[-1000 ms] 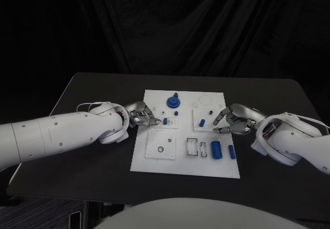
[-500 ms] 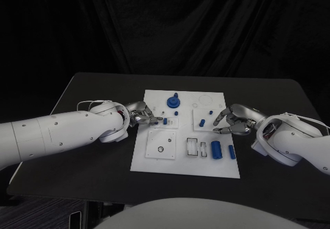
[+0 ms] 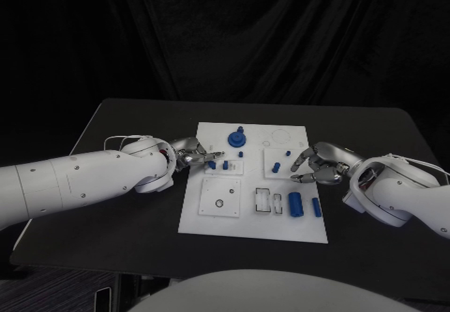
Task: Assemble the parts on the task board
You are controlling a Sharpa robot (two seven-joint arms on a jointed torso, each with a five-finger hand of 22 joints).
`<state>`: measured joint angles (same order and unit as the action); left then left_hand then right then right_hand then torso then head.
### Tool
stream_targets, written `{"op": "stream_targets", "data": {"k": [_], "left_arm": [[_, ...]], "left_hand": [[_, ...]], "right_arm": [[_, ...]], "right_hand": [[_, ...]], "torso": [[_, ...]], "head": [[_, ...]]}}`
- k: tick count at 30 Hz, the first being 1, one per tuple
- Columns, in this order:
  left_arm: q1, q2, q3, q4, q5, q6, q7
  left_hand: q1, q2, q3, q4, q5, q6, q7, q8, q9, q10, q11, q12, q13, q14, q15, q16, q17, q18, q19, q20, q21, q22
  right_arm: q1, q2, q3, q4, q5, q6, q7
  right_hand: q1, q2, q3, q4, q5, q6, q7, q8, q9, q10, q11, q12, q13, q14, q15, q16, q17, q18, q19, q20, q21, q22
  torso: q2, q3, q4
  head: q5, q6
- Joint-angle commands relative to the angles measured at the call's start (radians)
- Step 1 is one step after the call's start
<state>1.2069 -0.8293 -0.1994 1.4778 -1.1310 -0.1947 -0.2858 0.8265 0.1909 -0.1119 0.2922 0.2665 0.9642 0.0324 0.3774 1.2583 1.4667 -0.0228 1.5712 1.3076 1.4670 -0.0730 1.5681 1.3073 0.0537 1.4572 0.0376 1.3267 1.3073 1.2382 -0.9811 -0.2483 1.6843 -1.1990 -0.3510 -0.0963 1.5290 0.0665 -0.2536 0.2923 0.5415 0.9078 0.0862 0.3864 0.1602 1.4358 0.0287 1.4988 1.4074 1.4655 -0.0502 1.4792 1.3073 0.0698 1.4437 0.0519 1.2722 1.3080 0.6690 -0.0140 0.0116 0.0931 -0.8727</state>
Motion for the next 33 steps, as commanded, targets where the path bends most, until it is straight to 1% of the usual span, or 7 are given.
{"op": "stream_targets", "data": {"k": [1, 5, 6, 10, 17, 23, 33], "left_arm": [[-0.014, -0.001, -0.011, -0.013, -0.010, 0.019, -0.008], [-0.014, -0.001, -0.011, -0.016, -0.010, 0.007, -0.001], [-0.014, -0.001, -0.011, -0.017, -0.010, 0.004, 0.002], [-0.014, -0.001, -0.011, -0.019, -0.010, -0.003, 0.014], [-0.014, 0.003, -0.011, -0.018, -0.010, -0.013, 0.050], [-0.014, 0.008, -0.011, -0.018, -0.010, -0.027, 0.076], [-0.014, 0.008, -0.011, -0.020, -0.010, -0.044, 0.093]], "left_hand": [[0.006, 0.023, -0.012, 0.002, 0.006, -0.012, 0.000, 0.021, 0.021, 0.104, -0.010, 0.000, 0.263, 0.104, -0.008, 0.003, 0.263, 0.000, 0.006, -0.005, 0.008, 0.193], [0.014, 0.041, -0.017, 0.001, 0.012, -0.016, -0.002, 0.040, 0.039, 0.104, -0.013, 0.000, 0.263, 0.104, -0.010, 0.003, 0.263, -0.001, 0.008, -0.007, 0.013, 0.194], [0.021, 0.056, -0.020, 0.003, 0.032, -0.019, -0.005, 0.057, 0.057, 0.104, -0.015, 0.000, 0.263, 0.104, -0.012, 0.003, 0.263, -0.001, 0.009, -0.009, 0.014, 0.194], [0.046, 0.078, -0.023, 0.001, 0.099, -0.036, -0.008, 0.084, 0.075, 0.104, -0.018, 0.000, 0.263, 0.104, -0.015, 0.003, 0.263, -0.001, 0.009, -0.011, 0.014, 0.194], [0.082, 0.092, -0.009, 0.001, 0.161, -0.056, -0.008, 0.100, 0.074, 0.104, -0.017, 0.000, 0.263, 0.104, -0.014, 0.003, 0.263, 0.002, 0.001, -0.011, 0.000, 0.190], [0.099, 0.092, 0.000, 0.000, 0.174, -0.057, -0.009, 0.108, 0.074, 0.104, -0.018, 0.000, 0.263, 0.104, -0.014, 0.003, 0.263, 0.002, 0.000, -0.011, 0.001, 0.190], [0.107, 0.089, 0.003, 0.000, 0.179, -0.054, -0.010, 0.113, 0.074, 0.104, -0.018, 0.000, 0.263, 0.104, -0.014, 0.003, 0.263, 0.001, 0.001, -0.011, 0.004, 0.191]], "right_arm": [[-0.003, 0.000, 0.000, 0.001, -0.006, 0.005, -0.013], [-0.003, 0.000, 0.000, 0.001, -0.006, 0.007, -0.014], [-0.003, 0.000, 0.000, 0.001, -0.006, 0.007, -0.014], [-0.003, 0.000, 0.000, 0.001, -0.006, 0.007, -0.015], [-0.003, 0.000, 0.000, 0.002, -0.006, 0.008, -0.016], [-0.003, 0.000, 0.000, 0.003, -0.006, 0.009, -0.016], [-0.003, -0.001, 0.000, 0.003, -0.006, 0.007, -0.015]], "right_hand": [[0.022, 0.029, -0.001, -0.001, 0.003, 0.006, 0.002, -0.003, -0.002, 0.019, -0.021, -0.007, -0.047, 0.070, -0.009, -0.002, 0.099, 0.002, 0.003, -0.002, -0.005, 0.151], [0.022, 0.029, -0.001, -0.001, 0.003, 0.006, 0.002, -0.003, -0.002, 0.019, -0.021, -0.007, -0.047, 0.070, -0.009, -0.002, 0.099, 0.002, 0.003, -0.002, -0.005, 0.151], [0.022, 0.029, -0.001, -0.001, 0.003, 0.006, 0.002, -0.003, -0.002, 0.019, -0.021, -0.007, -0.047, 0.070, -0.009, -0.002, 0.099, 0.002, 0.003, -0.002, -0.005, 0.151], [0.022, 0.029, -0.001, -0.002, 0.006, 0.007, 0.002, -0.003, -0.002, 0.019, -0.022, -0.007, -0.048, 0.070, -0.010, -0.003, 0.099, 0.002, 0.003, -0.002, -0.006, 0.151], [0.022, 0.030, 0.000, -0.002, 0.006, 0.007, 0.001, -0.003, -0.002, 0.019, -0.022, -0.007, -0.048, 0.070, -0.010, -0.003, 0.099, 0.002, 0.003, -0.002, -0.006, 0.151], [0.024, 0.031, 0.001, -0.003, 0.007, 0.007, 0.001, -0.003, -0.002, 0.019, -0.022, -0.007, -0.048, 0.070, -0.010, -0.003, 0.098, 0.002, 0.003, -0.002, -0.007, 0.151], [0.024, 0.031, 0.001, -0.003, 0.007, 0.007, 0.001, -0.003, -0.002, 0.019, -0.022, -0.007, -0.048, 0.070, -0.010, -0.003, 0.098, 0.002, 0.003, -0.002, -0.007, 0.151]], "torso": [[0.000, 0.0001, -0.0001], [0.000, 0.0002, 0.0003], [-0.001, 0.0002, 0.0002], [0.000, -0.0001, -0.0002], [0.000, 0.0003, 0.0001], [0.001, 0.0004, 0.0011], [0.001, 0.0002, 0.0004]], "head": [[0.000, 0.000], [0.000, 0.000], [0.000, 0.000], [0.002, 0.000], [0.003, 0.000], [0.002, 0.000], [0.001, 0.000]]}}
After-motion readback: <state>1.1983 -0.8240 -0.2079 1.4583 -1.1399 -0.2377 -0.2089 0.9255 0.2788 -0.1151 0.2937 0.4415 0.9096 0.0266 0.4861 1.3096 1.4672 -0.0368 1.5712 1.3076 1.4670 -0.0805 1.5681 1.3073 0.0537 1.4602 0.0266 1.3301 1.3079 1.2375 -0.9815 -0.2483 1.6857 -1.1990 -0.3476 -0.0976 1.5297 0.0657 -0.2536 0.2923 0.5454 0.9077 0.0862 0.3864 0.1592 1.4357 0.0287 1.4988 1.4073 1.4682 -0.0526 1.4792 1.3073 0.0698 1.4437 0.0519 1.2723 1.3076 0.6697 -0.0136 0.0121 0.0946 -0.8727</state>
